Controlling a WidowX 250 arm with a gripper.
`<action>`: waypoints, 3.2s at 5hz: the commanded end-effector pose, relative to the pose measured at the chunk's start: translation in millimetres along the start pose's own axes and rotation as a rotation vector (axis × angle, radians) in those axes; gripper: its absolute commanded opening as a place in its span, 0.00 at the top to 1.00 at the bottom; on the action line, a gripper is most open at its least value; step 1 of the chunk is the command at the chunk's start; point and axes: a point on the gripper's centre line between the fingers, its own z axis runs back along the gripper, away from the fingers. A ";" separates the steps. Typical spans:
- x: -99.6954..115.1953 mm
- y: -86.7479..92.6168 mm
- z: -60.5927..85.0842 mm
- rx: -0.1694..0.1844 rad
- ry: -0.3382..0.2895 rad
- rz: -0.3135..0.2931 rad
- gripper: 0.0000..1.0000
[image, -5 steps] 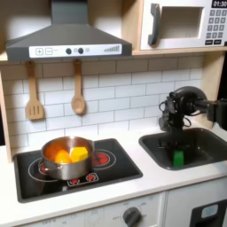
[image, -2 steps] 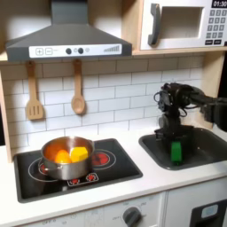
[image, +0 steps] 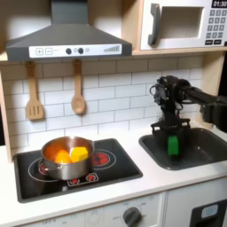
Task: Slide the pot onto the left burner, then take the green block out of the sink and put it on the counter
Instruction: 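Take the green block out of the sink and put it on the counter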
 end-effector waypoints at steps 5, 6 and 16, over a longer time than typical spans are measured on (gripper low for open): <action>-19.4 47.6 50.1 0.076 -0.104 0.177 1.00; -28.7 68.1 56.3 0.133 -0.124 0.217 1.00; -28.5 85.8 18.3 0.187 -0.093 0.450 1.00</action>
